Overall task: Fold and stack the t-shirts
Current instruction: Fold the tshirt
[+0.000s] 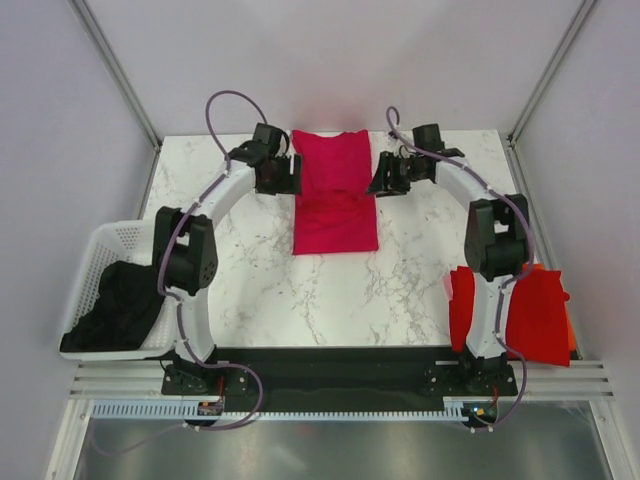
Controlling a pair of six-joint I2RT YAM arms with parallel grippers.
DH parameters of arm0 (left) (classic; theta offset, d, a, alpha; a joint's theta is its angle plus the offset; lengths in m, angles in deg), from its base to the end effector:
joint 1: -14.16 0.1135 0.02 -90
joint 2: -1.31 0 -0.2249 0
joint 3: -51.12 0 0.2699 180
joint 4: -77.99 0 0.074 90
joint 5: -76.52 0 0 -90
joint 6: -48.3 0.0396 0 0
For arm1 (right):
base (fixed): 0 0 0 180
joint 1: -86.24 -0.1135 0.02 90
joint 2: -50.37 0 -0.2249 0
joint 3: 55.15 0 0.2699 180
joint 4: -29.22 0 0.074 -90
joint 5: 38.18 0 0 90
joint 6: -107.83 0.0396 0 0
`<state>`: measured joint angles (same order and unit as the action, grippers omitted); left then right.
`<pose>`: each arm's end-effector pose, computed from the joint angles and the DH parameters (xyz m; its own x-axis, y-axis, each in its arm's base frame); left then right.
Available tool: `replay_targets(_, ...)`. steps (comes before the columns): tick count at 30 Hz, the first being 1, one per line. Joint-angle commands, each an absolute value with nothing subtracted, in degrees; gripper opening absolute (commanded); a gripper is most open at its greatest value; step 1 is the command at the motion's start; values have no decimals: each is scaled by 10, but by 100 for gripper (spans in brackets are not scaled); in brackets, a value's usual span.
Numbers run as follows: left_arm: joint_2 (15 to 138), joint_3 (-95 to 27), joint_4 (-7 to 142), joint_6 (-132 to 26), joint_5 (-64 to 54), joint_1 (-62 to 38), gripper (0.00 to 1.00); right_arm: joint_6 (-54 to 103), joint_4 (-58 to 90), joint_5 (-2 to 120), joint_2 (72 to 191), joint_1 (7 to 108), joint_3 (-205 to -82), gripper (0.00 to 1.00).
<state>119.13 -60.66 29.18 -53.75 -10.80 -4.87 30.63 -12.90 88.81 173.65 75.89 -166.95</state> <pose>0.4331 -0.1513 0.1912 -0.8292 0.0654 -0.5551 0.1820 0.9706 -0.1576 0.4587 0.1080 0.1628 -0.8817 0.0189 -0.4714 -0.3070 0.7357 0.6037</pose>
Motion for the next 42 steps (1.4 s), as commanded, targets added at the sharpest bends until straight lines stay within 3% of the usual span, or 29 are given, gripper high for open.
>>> replay_targets(1,1064,-586,269,-504,-78,-31,79,311,-127,893,1625,793,-1624,54)
replay_targets(8,1034,-365,277,-615,242,16,72,408,-69,973,1590,799,-1415,61)
replay_targets(11,1043,-305,315,-655,316,25,71,471,-16,1019,1594,799,-1360,63)
replay_targets(22,1092,-290,357,-707,303,26,73,482,-8,1006,1630,791,-1367,64)
replay_targets(31,1135,-312,361,-720,287,26,68,469,-37,1000,1646,778,-1358,63)
replay_targets(42,1176,-329,375,-744,286,25,50,471,-41,982,1673,778,-1359,59)
